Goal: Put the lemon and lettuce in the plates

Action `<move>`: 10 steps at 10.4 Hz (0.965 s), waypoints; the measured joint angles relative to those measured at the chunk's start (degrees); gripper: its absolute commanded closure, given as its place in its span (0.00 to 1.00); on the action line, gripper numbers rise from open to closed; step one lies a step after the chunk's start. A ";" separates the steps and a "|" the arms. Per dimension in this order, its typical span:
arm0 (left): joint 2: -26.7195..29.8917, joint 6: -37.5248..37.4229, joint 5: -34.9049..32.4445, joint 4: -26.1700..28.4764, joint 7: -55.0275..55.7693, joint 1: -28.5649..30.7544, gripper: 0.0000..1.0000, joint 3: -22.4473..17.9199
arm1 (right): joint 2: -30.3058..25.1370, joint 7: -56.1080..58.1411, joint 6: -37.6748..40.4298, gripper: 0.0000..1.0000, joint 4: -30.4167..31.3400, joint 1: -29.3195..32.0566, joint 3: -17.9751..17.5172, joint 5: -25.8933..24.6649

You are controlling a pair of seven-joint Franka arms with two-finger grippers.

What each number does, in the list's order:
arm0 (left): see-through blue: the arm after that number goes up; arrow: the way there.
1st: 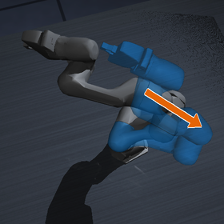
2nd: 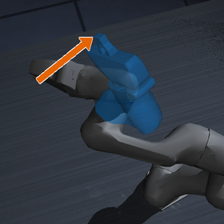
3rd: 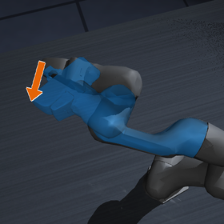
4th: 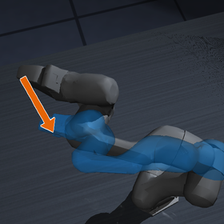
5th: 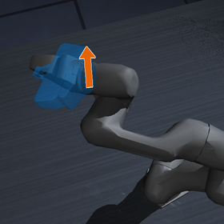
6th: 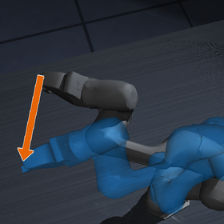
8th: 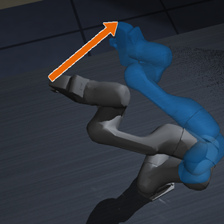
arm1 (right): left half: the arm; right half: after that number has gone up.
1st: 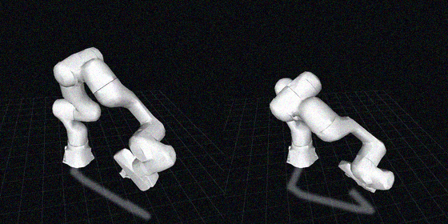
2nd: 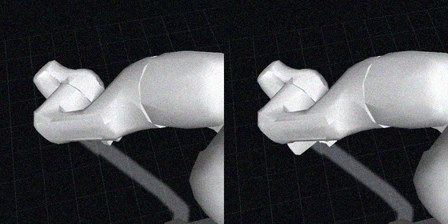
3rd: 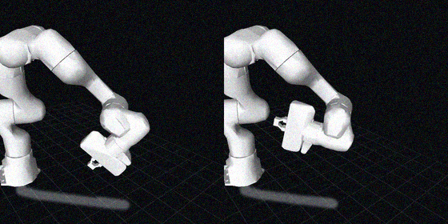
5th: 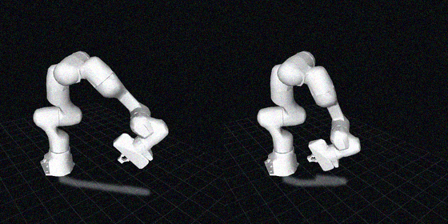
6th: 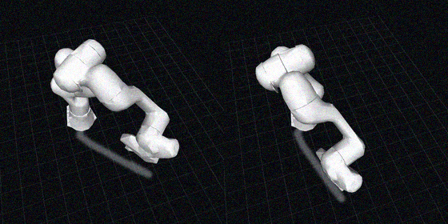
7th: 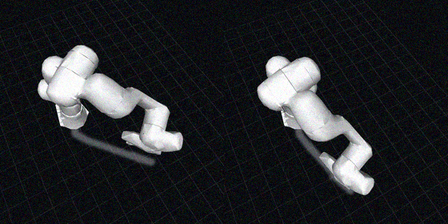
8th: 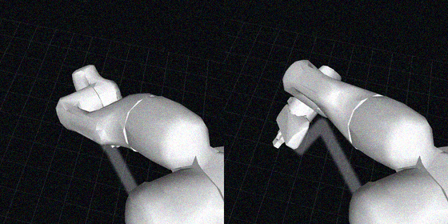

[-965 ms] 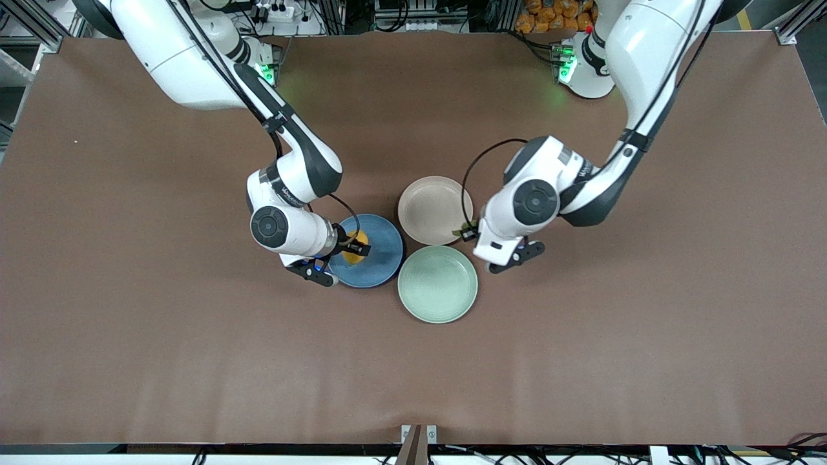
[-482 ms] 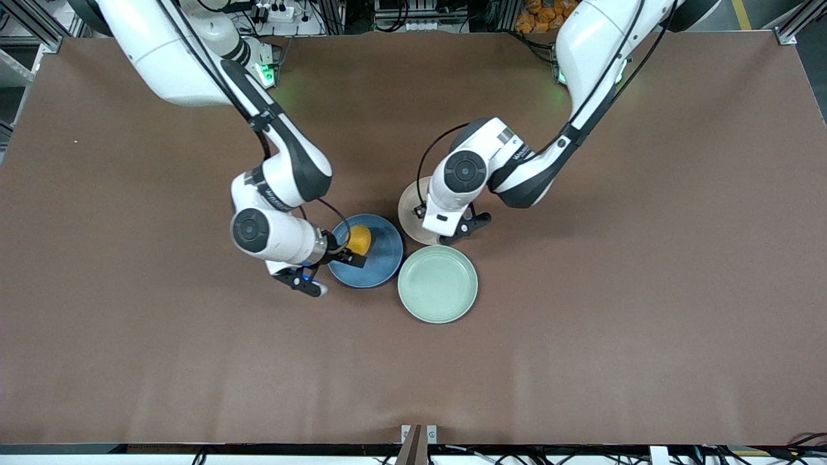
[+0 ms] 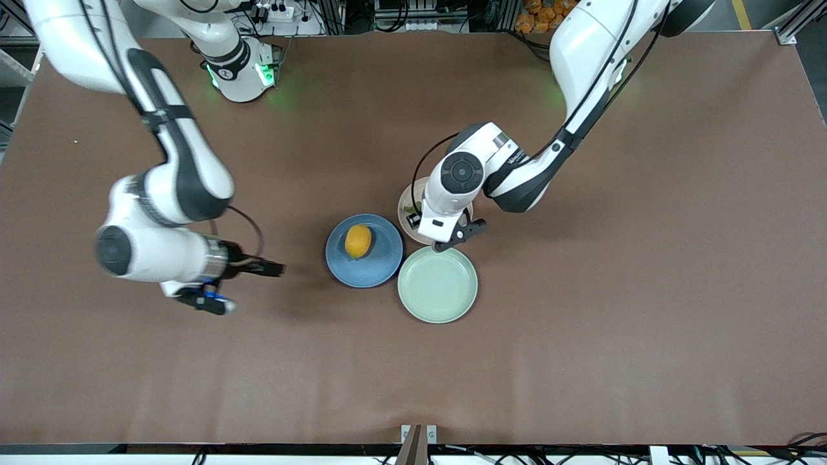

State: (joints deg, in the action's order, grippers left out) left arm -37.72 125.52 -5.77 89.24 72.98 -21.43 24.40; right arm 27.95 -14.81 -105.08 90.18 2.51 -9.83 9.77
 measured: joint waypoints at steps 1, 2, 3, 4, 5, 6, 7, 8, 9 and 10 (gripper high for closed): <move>1.95 -0.11 -1.71 -0.54 0.00 0.70 0.00 -0.95 | -1.63 7.34 4.13 0.00 -0.52 0.62 4.35 0.00; 4.20 -0.28 -3.97 -0.72 -0.01 1.70 0.00 -1.65 | -2.97 14.32 7.28 0.00 -1.49 0.86 8.74 0.01; 6.32 -0.61 -6.14 -0.72 -0.10 2.87 0.00 -1.86 | -4.06 19.62 9.67 0.00 -3.35 0.98 12.31 0.02; 8.21 -0.96 -7.84 -0.71 -0.56 3.96 0.00 -1.91 | -5.13 22.62 11.62 0.00 -5.81 1.01 14.77 0.02; 9.94 -1.60 -8.72 -0.71 -1.84 4.99 0.00 -1.99 | -6.51 23.57 12.69 0.00 -8.21 1.00 16.01 0.02; 11.63 -2.87 -8.90 -0.72 -4.55 6.26 0.00 -2.09 | -8.21 23.61 13.88 0.00 -9.87 0.88 16.29 -0.62; 13.46 -4.68 -8.90 -0.72 -8.99 8.02 0.00 -2.15 | -10.32 23.61 15.21 0.00 -10.79 0.42 16.19 -3.15; 14.91 -6.34 -8.90 -0.73 -12.68 9.66 0.00 -2.18 | -12.30 23.24 15.87 0.00 -11.08 -0.15 15.88 -5.29; 16.09 -8.16 -8.90 -0.85 -14.97 10.77 0.00 -2.19 | -13.97 21.34 15.99 0.00 -11.14 -0.61 14.98 -6.13; 16.97 -10.31 -8.90 -1.30 -16.13 11.56 0.00 -2.18 | -15.39 17.04 16.13 0.00 -11.17 -0.88 13.30 -6.52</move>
State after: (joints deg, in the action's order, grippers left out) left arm -20.75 115.21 -14.67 87.95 56.85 -9.88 22.22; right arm 12.56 2.23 -88.95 79.00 1.64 3.46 3.25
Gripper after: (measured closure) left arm 0.000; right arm 0.000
